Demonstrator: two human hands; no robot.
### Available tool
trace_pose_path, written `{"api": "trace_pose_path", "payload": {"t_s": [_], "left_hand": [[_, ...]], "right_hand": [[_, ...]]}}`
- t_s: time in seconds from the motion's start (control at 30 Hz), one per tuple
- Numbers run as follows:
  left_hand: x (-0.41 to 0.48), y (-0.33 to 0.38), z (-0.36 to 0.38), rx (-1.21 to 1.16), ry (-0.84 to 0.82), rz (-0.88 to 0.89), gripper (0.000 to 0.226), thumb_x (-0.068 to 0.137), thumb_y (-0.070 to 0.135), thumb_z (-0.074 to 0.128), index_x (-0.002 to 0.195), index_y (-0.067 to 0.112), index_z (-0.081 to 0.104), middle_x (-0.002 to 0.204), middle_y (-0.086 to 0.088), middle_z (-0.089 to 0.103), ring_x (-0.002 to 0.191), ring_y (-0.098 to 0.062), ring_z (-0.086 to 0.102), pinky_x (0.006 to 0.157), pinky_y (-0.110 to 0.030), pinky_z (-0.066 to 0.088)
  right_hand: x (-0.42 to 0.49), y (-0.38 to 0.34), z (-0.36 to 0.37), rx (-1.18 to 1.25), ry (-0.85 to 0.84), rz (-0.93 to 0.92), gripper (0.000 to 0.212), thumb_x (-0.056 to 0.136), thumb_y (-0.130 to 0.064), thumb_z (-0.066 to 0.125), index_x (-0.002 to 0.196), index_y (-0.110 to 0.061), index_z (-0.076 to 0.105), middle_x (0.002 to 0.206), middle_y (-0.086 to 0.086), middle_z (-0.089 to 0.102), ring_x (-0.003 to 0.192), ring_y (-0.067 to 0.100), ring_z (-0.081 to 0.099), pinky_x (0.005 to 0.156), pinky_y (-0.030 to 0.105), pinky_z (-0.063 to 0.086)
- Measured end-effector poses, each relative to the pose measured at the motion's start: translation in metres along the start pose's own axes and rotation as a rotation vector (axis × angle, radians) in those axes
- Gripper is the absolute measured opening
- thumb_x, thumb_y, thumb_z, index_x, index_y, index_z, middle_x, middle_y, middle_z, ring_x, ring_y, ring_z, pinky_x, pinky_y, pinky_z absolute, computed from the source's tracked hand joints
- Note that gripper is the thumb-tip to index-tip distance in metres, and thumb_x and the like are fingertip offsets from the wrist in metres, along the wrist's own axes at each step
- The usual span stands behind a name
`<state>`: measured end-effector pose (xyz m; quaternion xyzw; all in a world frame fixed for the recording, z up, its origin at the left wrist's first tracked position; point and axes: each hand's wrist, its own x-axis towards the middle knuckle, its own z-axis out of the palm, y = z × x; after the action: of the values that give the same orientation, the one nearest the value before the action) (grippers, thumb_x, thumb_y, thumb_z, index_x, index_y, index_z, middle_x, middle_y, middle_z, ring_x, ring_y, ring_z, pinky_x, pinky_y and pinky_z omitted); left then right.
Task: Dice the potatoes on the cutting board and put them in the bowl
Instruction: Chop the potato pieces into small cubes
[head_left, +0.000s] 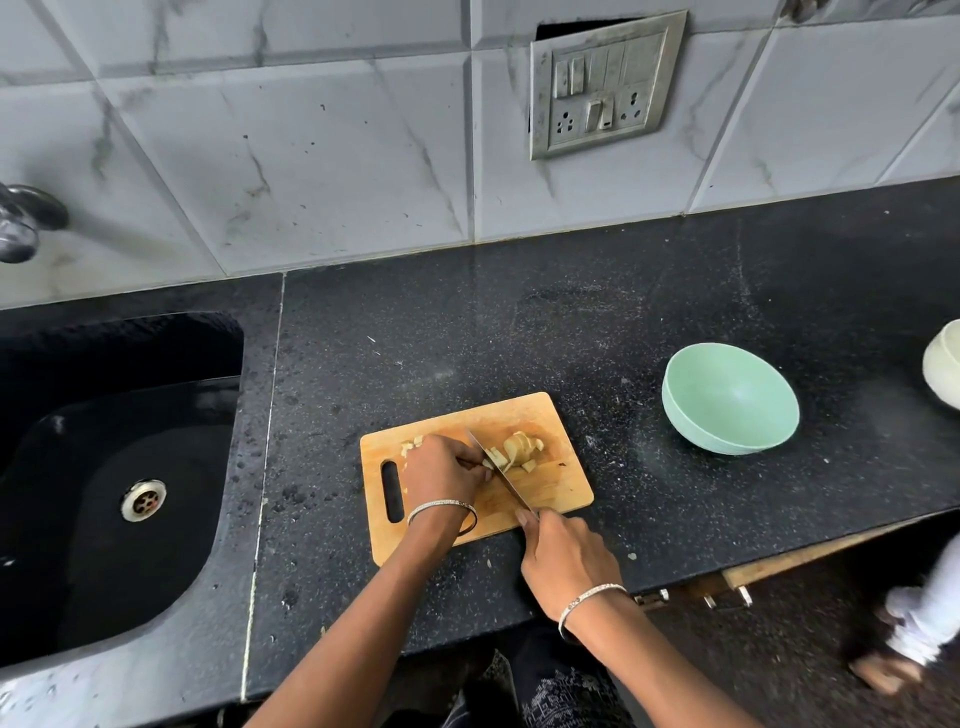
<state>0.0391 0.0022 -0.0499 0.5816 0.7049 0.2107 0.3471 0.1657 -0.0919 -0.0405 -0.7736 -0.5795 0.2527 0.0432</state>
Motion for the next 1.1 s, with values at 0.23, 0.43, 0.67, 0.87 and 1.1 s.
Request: {"api": "trace_pose_path", "payload": {"t_s": [0.23, 0.43, 0.67, 0.87, 1.1], "left_hand": [[-0.001, 0.006, 0.0, 0.09, 0.029, 0.02, 0.012, 0.07, 0.02, 0.082, 0.081, 0.023, 0.078, 0.078, 0.003, 0.075, 0.075, -0.016, 0.068, 0.072, -0.028, 0.054], [0.003, 0.004, -0.002, 0.183, 0.083, 0.067, 0.006, 0.075, 0.025, 0.076, 0.078, 0.019, 0.077, 0.075, -0.002, 0.074, 0.074, -0.022, 0.068, 0.068, -0.035, 0.056], [0.002, -0.003, 0.0, 0.271, 0.124, 0.142, 0.013, 0.08, 0.021, 0.063, 0.069, 0.015, 0.065, 0.068, -0.003, 0.068, 0.07, -0.023, 0.064, 0.065, -0.035, 0.053], [0.0, -0.008, -0.005, 0.263, 0.152, 0.185, 0.009, 0.081, 0.02, 0.062, 0.088, 0.025, 0.067, 0.086, 0.003, 0.07, 0.083, -0.022, 0.064, 0.069, -0.034, 0.052], [0.0, -0.016, -0.011, 0.292, 0.076, 0.222, 0.023, 0.075, 0.034, 0.075, 0.096, 0.027, 0.068, 0.092, 0.007, 0.068, 0.088, -0.019, 0.063, 0.069, -0.031, 0.05]], "right_hand": [[0.013, 0.005, -0.003, 0.164, -0.135, 0.083, 0.044, 0.101, -0.048, 0.031, 0.096, -0.014, 0.058, 0.1, 0.014, 0.064, 0.089, 0.034, 0.061, 0.072, 0.038, 0.044], [0.009, 0.02, 0.005, 0.3, -0.153, 0.057, 0.053, 0.101, -0.052, 0.031, 0.076, -0.014, 0.057, 0.076, 0.008, 0.065, 0.069, 0.027, 0.061, 0.066, 0.036, 0.045], [-0.003, 0.015, 0.001, 0.153, 0.065, -0.014, 0.047, 0.102, -0.052, 0.021, 0.093, -0.022, 0.056, 0.085, 0.003, 0.059, 0.088, 0.032, 0.061, 0.066, 0.036, 0.038], [0.004, 0.011, 0.008, 0.129, -0.028, -0.033, 0.05, 0.102, -0.051, 0.024, 0.1, -0.016, 0.06, 0.099, 0.01, 0.064, 0.097, 0.035, 0.061, 0.072, 0.038, 0.043], [0.009, 0.013, 0.009, 0.369, -0.028, -0.039, 0.057, 0.102, -0.05, 0.029, 0.082, -0.009, 0.063, 0.08, 0.008, 0.065, 0.081, 0.028, 0.061, 0.075, 0.039, 0.047]]}}
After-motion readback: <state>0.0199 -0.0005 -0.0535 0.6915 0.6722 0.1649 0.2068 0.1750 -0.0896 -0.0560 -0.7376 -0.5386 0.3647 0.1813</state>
